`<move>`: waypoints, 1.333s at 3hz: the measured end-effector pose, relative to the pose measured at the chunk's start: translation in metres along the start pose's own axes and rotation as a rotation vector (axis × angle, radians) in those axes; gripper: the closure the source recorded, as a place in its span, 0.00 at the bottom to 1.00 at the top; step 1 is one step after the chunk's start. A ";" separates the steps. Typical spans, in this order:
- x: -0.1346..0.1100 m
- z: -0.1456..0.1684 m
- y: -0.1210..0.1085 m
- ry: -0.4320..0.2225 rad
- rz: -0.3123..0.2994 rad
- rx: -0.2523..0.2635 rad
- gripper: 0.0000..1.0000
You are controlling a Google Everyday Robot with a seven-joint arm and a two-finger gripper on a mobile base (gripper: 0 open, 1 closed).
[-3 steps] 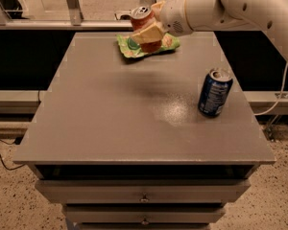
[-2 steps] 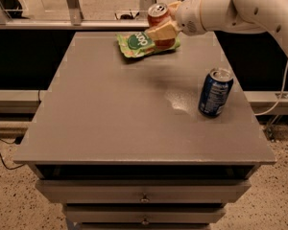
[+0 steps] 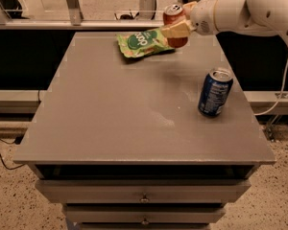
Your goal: Move coke can near green rice chip bag
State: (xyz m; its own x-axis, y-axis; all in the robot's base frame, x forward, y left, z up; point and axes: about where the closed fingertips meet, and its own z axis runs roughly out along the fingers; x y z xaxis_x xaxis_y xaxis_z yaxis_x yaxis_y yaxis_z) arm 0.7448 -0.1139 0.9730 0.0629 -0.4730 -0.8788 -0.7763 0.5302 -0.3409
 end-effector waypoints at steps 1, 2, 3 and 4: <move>0.016 -0.009 -0.010 -0.011 0.048 0.014 1.00; 0.031 -0.010 -0.018 -0.032 0.095 0.027 1.00; 0.046 -0.005 -0.025 -0.055 0.138 0.034 1.00; 0.059 0.007 -0.029 -0.072 0.173 0.026 1.00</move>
Offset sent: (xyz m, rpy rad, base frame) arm 0.0200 -0.0543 -0.0319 0.1530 0.0549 -0.0804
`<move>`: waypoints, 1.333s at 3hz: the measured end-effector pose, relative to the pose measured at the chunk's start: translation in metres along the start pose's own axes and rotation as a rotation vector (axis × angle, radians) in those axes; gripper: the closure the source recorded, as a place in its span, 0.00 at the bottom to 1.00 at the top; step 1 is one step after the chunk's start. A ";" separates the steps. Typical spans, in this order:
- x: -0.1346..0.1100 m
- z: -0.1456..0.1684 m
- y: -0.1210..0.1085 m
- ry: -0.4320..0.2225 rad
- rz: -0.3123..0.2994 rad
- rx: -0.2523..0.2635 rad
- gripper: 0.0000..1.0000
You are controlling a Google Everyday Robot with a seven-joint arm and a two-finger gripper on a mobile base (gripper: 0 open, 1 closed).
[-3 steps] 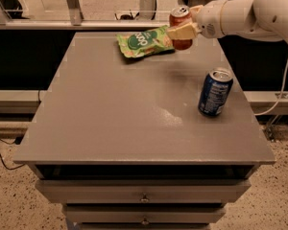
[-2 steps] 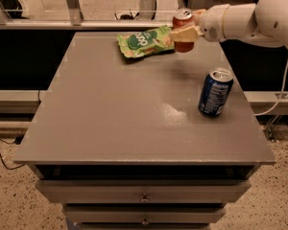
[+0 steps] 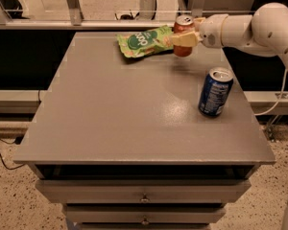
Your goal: Move coke can near green rice chip bag
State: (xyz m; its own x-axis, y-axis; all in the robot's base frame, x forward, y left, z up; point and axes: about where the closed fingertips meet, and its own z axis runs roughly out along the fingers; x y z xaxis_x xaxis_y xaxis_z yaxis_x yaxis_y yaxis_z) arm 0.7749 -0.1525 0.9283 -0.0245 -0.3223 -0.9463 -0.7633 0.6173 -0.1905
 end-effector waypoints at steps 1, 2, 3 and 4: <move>0.008 0.012 -0.005 -0.014 0.016 0.003 0.85; 0.015 0.018 -0.010 -0.024 0.030 0.020 0.61; 0.022 0.025 -0.013 -0.032 0.045 0.025 0.38; 0.026 0.030 -0.013 -0.038 0.055 0.027 0.15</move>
Offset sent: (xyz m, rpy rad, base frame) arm 0.0270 -0.0085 -0.0246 0.0567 -0.0053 -0.0586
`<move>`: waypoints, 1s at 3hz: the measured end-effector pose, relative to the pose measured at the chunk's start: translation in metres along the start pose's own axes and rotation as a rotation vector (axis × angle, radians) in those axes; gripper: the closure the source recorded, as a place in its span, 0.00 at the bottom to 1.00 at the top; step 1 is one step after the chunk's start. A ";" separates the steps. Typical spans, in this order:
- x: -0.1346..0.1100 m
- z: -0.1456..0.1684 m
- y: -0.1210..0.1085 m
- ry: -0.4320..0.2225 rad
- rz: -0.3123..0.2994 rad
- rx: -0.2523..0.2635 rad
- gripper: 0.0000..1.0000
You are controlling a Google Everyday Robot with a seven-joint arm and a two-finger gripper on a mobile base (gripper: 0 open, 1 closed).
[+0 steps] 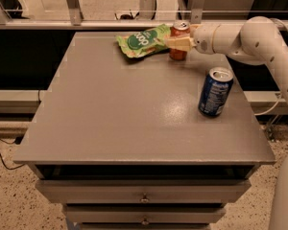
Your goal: Move coke can near green rice chip bag
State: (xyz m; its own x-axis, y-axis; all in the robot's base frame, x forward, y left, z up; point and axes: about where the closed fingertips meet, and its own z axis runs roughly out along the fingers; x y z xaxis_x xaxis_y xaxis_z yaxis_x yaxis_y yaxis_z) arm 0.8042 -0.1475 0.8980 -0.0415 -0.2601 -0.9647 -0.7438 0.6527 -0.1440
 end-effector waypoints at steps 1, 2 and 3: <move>0.001 -0.003 0.001 -0.001 0.008 0.004 0.00; -0.004 -0.013 0.002 0.001 0.001 0.008 0.00; -0.015 -0.030 0.003 0.001 -0.015 0.014 0.00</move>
Offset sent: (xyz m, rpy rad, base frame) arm -0.0085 -0.0127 0.0031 0.0056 0.0026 -0.0228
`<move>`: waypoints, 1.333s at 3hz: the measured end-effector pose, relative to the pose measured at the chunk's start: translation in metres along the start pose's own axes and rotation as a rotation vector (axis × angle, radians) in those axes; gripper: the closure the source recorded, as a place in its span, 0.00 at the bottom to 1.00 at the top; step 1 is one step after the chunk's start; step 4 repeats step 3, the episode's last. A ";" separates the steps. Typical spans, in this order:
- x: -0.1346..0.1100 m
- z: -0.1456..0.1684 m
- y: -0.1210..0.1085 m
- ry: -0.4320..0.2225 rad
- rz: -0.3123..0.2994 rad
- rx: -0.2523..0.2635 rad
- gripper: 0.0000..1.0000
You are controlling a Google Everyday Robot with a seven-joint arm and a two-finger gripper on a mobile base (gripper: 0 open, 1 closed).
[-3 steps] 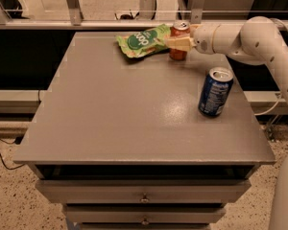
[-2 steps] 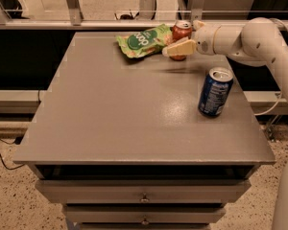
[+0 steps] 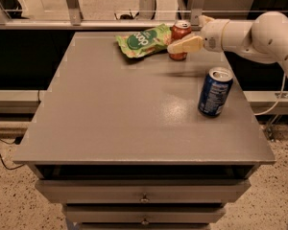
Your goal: Move coke can near green rice chip bag
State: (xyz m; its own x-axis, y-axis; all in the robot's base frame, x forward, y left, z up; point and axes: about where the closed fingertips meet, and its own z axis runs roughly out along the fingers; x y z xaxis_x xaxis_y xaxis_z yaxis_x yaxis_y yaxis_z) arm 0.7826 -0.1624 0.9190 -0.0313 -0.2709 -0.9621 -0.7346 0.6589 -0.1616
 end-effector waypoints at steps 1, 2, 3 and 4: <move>-0.020 -0.025 -0.002 0.007 -0.042 0.013 0.00; -0.054 -0.057 -0.003 0.014 -0.142 0.018 0.00; -0.089 -0.095 0.000 0.032 -0.259 0.035 0.00; -0.089 -0.095 0.000 0.032 -0.259 0.035 0.00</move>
Offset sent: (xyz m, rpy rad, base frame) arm -0.0701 -0.0515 0.1303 -0.2370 -0.2135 0.0448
